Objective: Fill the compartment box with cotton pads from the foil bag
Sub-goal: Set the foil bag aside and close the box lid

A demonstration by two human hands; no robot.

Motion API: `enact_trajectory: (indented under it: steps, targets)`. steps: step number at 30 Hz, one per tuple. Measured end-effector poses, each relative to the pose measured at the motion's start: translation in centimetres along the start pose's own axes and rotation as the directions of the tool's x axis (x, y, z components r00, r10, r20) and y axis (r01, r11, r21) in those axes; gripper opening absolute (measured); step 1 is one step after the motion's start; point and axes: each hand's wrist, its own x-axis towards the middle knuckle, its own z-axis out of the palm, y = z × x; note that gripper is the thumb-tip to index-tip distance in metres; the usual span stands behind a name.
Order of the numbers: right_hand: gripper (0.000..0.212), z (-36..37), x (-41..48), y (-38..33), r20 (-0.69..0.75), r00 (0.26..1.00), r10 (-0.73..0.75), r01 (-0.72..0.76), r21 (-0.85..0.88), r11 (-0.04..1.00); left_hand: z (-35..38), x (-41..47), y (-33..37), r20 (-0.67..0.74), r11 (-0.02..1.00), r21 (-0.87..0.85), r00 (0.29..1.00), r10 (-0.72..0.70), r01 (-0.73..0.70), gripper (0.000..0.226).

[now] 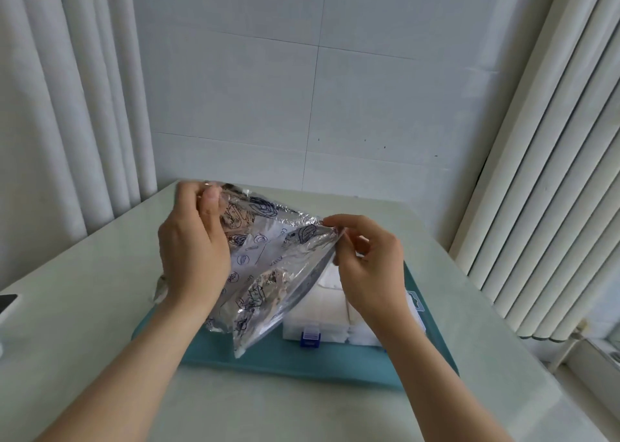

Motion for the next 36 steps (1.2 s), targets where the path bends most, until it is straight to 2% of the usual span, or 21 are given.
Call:
enact_trajectory:
  steps: [2,5,9,12,14,15,16,17,18,19,21,24,26,27,30,33,36]
  targets:
    - [0.041,0.2,-0.2,-0.6,-0.025,0.989,0.147,-0.141,0.155,0.978,0.2,-0.2,0.0,-0.005,1.0,0.004,1.0,0.025,-0.025,0.018]
    - [0.037,0.5,0.0,-1.0,-0.063,0.938,0.342,-0.302,0.34,0.891,0.3,-0.9,0.6,-0.034,0.991,0.096,0.994,0.1,-0.096,0.019]
    - [0.026,0.3,1.1,0.0,-0.087,0.862,0.5,-0.393,0.508,0.766,-0.1,-1.6,1.8,-0.028,0.964,0.101,0.968,0.251,-0.247,0.02]
    - [0.022,-0.5,2.7,1.3,-0.107,0.805,0.583,-0.424,0.585,0.692,0.6,-2.2,1.3,0.083,0.941,0.114,0.947,0.311,-0.319,0.013]
    - [0.023,-0.9,3.9,2.2,-0.123,0.771,0.625,-0.437,0.612,0.659,1.9,-2.8,0.5,0.223,0.949,0.07,0.932,0.286,-0.307,0.009]
    - [0.022,-1.1,4.6,2.6,-0.14,0.756,0.64,-0.439,0.617,0.653,2.5,-3.2,0.2,0.318,0.971,0.016,0.922,0.222,-0.239,0.011]
    - [0.021,-1.3,5.1,3.0,-0.159,0.741,0.652,-0.44,0.618,0.651,3.1,-3.5,0.1,0.43,0.994,-0.039,0.896,0.113,-0.106,0.014]
    - [0.019,-1.4,5.7,3.4,-0.177,0.728,0.662,-0.447,0.61,0.654,3.5,-3.9,0.3,0.544,0.996,-0.062,0.839,-0.019,0.063,0.016]
    - [0.017,-1.5,6.1,3.8,-0.19,0.716,0.672,-0.459,0.597,0.658,3.8,-4.2,0.4,0.645,0.973,-0.049,0.751,-0.14,0.224,0.016]
    - [0.017,-1.6,6.5,4.1,-0.202,0.707,0.678,-0.47,0.581,0.664,4.1,-4.4,0.3,0.714,0.946,-0.021,0.667,-0.212,0.324,0.019]
    - [0.021,-1.8,7.4,5.2,-0.212,0.696,0.686,-0.501,0.542,0.675,4.5,-4.6,0.0,0.769,0.914,-0.008,0.587,-0.254,0.405,0.025]
    - [0.021,-1.8,8.6,6.9,-0.209,0.687,0.696,-0.545,0.485,0.684,5.2,-4.4,-0.1,0.772,0.863,-0.002,0.549,-0.32,0.506,0.028]
    - [0.014,-1.8,9.6,8.1,-0.196,0.679,0.708,-0.574,0.459,0.678,5.6,-4.7,0.1,0.791,0.85,0.024,0.51,-0.339,0.527,0.033]
    - [0.019,-1.9,10.1,8.5,-0.173,0.681,0.712,-0.601,0.424,0.678,5.8,-4.9,0.3,0.8,0.853,0.031,0.498,-0.334,0.522,0.036]
    - [0.05,-2.3,11.1,9.9,-0.044,0.675,0.736,-0.713,0.219,0.667,6.2,-5.1,0.2,0.812,0.863,0.051,0.482,-0.329,0.503,0.031]
    - [0.059,-2.7,11.4,10.2,-0.037,0.708,0.705,-0.706,-0.045,0.707,6.6,-5.2,0.0,0.812,0.856,0.079,0.466,-0.352,0.51,0.033]
    - [0.059,-3.3,11.1,10.5,-0.081,0.726,0.683,-0.686,-0.165,0.709,6.5,-5.3,0.3,0.805,0.865,0.07,0.484,-0.343,0.497,0.052]
